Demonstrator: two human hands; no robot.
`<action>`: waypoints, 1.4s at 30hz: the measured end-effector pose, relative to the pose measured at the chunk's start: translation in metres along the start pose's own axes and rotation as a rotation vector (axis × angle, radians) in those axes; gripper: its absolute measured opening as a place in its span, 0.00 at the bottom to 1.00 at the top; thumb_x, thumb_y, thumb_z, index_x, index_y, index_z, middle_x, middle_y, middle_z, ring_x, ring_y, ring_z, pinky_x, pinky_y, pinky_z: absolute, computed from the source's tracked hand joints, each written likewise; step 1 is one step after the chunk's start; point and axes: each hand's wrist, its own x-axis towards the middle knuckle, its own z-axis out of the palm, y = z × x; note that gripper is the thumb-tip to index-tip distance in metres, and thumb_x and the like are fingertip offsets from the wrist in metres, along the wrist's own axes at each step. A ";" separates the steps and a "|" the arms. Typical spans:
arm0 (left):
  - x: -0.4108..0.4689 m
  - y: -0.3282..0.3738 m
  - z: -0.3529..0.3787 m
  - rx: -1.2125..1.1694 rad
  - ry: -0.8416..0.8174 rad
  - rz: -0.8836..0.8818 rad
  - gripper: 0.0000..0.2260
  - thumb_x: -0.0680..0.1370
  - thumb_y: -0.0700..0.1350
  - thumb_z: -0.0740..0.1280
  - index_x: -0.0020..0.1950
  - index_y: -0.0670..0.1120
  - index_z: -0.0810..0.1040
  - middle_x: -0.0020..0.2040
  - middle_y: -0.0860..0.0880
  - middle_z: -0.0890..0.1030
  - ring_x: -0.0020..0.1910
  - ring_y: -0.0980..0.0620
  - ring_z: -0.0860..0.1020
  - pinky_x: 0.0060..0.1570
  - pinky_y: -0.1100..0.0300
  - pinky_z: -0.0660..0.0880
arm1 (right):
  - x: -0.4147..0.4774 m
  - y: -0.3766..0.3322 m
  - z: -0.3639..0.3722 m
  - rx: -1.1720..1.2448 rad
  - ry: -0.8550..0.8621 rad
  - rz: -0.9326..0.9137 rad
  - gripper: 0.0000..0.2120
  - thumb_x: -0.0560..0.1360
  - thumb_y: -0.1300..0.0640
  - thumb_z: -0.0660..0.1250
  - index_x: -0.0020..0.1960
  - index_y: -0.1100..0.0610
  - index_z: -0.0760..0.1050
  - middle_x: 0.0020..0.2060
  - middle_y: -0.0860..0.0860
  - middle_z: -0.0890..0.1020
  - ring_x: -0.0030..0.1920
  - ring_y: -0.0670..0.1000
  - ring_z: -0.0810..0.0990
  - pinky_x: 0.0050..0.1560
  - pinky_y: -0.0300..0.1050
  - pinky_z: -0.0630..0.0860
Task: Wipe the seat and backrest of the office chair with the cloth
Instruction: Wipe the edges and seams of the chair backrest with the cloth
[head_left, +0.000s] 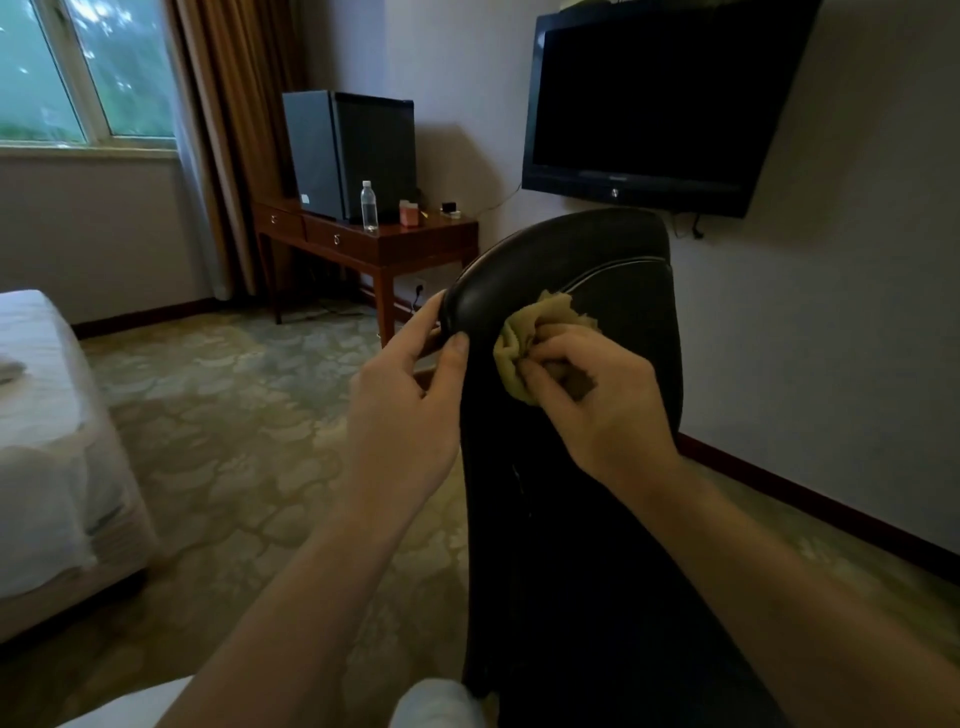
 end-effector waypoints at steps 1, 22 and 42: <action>0.000 0.000 0.000 -0.002 -0.003 -0.007 0.19 0.84 0.45 0.63 0.75 0.57 0.72 0.51 0.62 0.83 0.46 0.54 0.85 0.49 0.52 0.84 | 0.001 0.002 -0.001 0.012 -0.008 0.032 0.10 0.78 0.55 0.68 0.57 0.45 0.76 0.51 0.35 0.78 0.55 0.38 0.78 0.58 0.35 0.76; -0.003 -0.001 0.004 0.033 -0.010 0.052 0.20 0.84 0.43 0.64 0.74 0.58 0.71 0.40 0.71 0.80 0.40 0.68 0.80 0.40 0.73 0.77 | 0.006 -0.018 0.006 0.115 0.066 0.214 0.14 0.77 0.58 0.71 0.47 0.38 0.76 0.42 0.31 0.78 0.48 0.30 0.78 0.50 0.24 0.72; -0.003 0.003 0.011 0.055 0.100 -0.039 0.23 0.84 0.45 0.65 0.78 0.57 0.67 0.64 0.56 0.81 0.54 0.60 0.83 0.53 0.59 0.82 | 0.020 -0.005 0.011 -0.138 0.054 0.058 0.06 0.78 0.61 0.69 0.52 0.54 0.82 0.49 0.41 0.77 0.48 0.39 0.76 0.54 0.29 0.73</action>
